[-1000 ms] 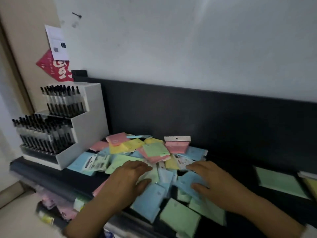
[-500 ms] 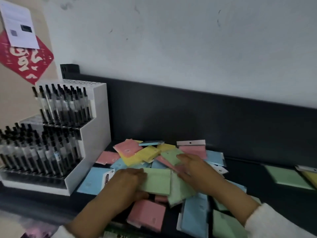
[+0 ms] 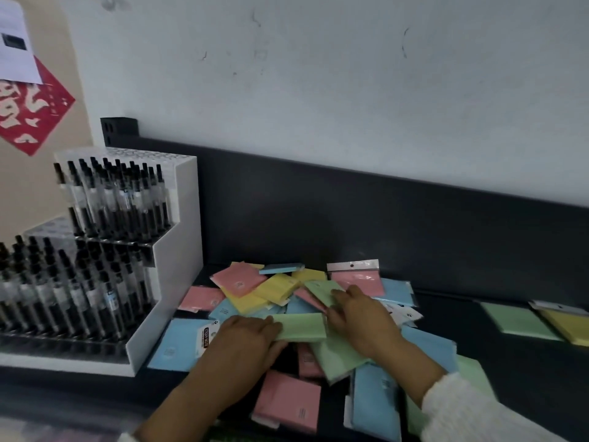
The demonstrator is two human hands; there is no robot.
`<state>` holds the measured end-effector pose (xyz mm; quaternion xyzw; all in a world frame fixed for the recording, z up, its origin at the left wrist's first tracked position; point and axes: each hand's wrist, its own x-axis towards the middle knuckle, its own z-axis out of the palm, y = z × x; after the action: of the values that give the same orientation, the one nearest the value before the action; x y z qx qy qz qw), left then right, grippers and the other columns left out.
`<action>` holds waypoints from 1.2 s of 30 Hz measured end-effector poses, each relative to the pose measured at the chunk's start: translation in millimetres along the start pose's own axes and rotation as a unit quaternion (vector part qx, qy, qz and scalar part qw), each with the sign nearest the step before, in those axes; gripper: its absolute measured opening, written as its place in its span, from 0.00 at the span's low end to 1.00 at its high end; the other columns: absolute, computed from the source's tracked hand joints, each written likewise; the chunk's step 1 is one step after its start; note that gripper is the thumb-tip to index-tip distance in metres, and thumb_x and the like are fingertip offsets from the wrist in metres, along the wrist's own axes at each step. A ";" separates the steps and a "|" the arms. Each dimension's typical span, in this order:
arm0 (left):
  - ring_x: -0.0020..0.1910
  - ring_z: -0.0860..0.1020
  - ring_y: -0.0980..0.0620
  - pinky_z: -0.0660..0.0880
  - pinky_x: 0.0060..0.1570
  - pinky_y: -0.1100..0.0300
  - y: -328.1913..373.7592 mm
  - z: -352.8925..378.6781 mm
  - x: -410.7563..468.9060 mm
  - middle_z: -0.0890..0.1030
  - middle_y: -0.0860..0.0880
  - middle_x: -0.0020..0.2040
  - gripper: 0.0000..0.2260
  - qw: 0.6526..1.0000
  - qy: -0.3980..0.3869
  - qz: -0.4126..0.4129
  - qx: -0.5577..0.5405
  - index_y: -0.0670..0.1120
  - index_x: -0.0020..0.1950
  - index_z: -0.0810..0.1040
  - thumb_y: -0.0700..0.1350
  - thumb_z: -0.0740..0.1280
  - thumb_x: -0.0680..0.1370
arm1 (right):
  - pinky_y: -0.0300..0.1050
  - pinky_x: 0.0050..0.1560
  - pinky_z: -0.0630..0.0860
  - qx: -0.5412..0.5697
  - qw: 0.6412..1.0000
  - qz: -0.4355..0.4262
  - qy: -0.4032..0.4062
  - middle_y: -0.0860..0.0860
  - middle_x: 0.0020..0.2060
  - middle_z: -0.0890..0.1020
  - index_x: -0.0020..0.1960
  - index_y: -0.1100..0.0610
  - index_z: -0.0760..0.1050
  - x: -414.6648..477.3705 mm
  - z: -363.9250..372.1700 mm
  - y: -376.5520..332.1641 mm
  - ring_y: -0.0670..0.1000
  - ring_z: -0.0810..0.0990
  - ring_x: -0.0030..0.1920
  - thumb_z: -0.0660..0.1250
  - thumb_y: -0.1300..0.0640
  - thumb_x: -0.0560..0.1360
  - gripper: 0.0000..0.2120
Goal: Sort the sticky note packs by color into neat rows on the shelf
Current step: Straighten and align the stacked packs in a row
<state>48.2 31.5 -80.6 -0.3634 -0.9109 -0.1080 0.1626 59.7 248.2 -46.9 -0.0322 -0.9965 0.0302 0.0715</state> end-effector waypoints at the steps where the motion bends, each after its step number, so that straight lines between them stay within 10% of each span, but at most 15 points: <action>1: 0.31 0.79 0.60 0.76 0.36 0.65 -0.3 -0.2 -0.5 0.83 0.56 0.35 0.15 1.000 0.003 -0.001 -0.003 0.54 0.44 0.82 0.55 0.57 0.71 | 0.48 0.47 0.72 0.034 0.999 0.007 0.010 0.55 0.55 0.74 0.62 0.55 0.71 -0.9 -1.1 2.2 0.59 0.77 0.51 0.55 0.48 0.78 0.16; 9: 0.39 0.83 0.55 0.78 0.43 0.56 12.2 -6.6 2.9 0.84 0.53 0.41 0.15 0.995 0.090 -0.025 -0.033 0.52 0.46 0.83 0.42 0.72 0.61 | 0.39 0.29 0.66 0.270 0.937 0.111 0.190 0.49 0.27 0.75 0.36 0.59 0.72 -19.7 -22.7 36.1 0.47 0.72 0.28 0.63 0.61 0.75 0.09; 14: 0.34 0.82 0.54 0.73 0.37 0.66 34.4 -27.1 17.3 0.83 0.51 0.38 0.19 0.986 0.136 -0.031 -0.087 0.48 0.44 0.83 0.44 0.54 0.66 | 0.44 0.35 0.76 0.297 0.924 0.102 0.219 0.52 0.35 0.81 0.43 0.61 0.76 -38.2 -38.0 53.9 0.49 0.80 0.35 0.64 0.60 0.74 0.04; 24: 0.36 0.81 0.44 0.71 0.30 0.60 103.2 -30.5 60.7 0.83 0.47 0.42 0.12 0.973 0.205 -0.035 -0.103 0.47 0.51 0.80 0.42 0.64 0.70 | 0.28 0.31 0.71 0.287 0.917 0.086 0.262 0.44 0.35 0.79 0.47 0.59 0.77 -84.5 -47.6 132.9 0.37 0.78 0.36 0.64 0.62 0.75 0.04; 36: 0.45 0.78 0.57 0.71 0.45 0.67 272.2 24.2 162.1 0.83 0.53 0.46 0.17 0.984 0.140 0.058 -0.091 0.49 0.53 0.81 0.48 0.57 0.71 | 0.31 0.30 0.74 0.272 0.908 0.100 0.301 0.43 0.36 0.78 0.36 0.54 0.71 -151.1 -67.4 340.0 0.39 0.78 0.38 0.65 0.61 0.75 0.10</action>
<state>122.1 334.7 -20.8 -0.4106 -0.8426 -0.2307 0.2612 239.0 580.3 -23.5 -0.1190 -0.8722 0.2962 0.3706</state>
